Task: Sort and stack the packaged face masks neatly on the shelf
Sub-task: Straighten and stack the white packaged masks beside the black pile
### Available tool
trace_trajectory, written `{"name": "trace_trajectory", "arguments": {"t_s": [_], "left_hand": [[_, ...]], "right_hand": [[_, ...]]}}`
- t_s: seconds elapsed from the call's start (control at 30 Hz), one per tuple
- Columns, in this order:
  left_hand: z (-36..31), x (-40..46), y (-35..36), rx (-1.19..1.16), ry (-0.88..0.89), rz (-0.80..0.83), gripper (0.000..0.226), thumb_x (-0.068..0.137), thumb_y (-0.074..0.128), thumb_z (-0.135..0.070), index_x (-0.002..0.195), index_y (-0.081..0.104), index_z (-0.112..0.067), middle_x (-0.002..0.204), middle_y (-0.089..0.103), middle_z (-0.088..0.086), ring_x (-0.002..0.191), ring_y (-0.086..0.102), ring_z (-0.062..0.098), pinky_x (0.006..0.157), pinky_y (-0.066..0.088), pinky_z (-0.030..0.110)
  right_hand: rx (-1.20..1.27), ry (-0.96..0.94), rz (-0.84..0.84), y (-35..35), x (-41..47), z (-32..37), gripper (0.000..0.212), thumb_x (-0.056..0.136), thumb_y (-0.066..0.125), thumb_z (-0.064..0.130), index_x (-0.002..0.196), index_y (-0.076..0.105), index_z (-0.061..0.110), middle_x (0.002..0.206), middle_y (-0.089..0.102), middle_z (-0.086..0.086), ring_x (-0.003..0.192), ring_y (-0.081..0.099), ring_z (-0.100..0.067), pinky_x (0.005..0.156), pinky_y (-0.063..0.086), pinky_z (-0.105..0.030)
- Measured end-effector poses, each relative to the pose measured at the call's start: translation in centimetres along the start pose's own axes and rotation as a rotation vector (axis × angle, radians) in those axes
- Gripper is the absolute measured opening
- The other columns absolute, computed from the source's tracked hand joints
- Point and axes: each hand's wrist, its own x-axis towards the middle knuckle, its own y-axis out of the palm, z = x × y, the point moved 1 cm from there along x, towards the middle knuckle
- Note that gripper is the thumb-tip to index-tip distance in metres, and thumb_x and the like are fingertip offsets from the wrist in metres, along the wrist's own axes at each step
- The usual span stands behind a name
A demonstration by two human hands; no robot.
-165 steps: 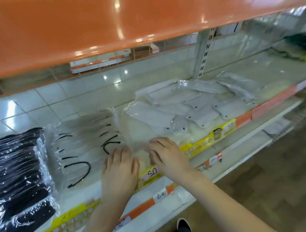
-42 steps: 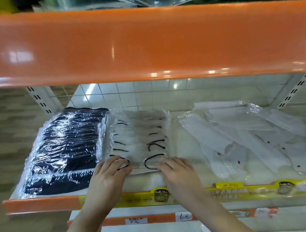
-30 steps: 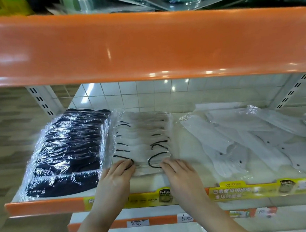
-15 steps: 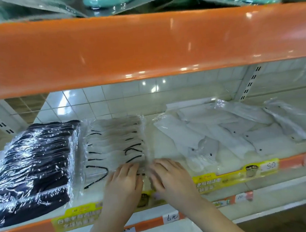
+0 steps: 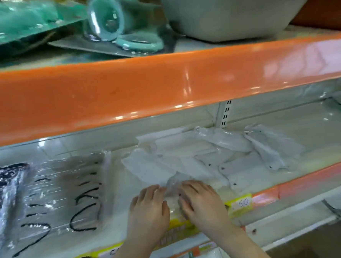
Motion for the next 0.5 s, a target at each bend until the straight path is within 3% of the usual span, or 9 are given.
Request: {"name": "trace_trajectory", "arguments": {"t_s": [0.37,0.43,0.5], "left_hand": [[-9.7,7.5,5.7,0.002,0.047,0.049,0.039,0.068,0.039,-0.025,0.089,0.072,-0.019,0.089,0.069,-0.004,0.08,0.067,0.02,0.064,0.053,0.029],[-10.6,8.9,6.8,0.02,0.031,0.085,0.041,0.072,0.04,-0.03,0.096,0.07,-0.016,0.096,0.068,-0.002,0.089,0.067,0.022,0.068,0.053,0.032],[-11.5,10.1,7.9,0.019,-0.001,0.165,0.043,0.083,0.043,-0.035,0.118,0.06,-0.017,0.121,0.06,-0.002,0.115,0.055,0.021,0.088,0.045,0.035]], "right_hand": [[-0.048,0.095,0.075,-2.3,1.8,-12.2,0.04,0.072,0.044,0.032,0.099,0.069,0.019,0.099,0.067,0.003,0.089,0.066,-0.021,0.066,0.054,-0.033],[-0.043,0.121,0.096,-2.4,2.6,-13.5,0.043,0.069,0.046,0.035,0.101,0.069,0.019,0.103,0.066,0.003,0.092,0.065,-0.021,0.07,0.053,-0.034],[-0.03,0.117,0.131,-2.2,3.1,-14.5,0.047,0.068,0.046,0.038,0.105,0.067,0.019,0.109,0.064,0.003,0.099,0.063,-0.022,0.078,0.051,-0.034]]}}
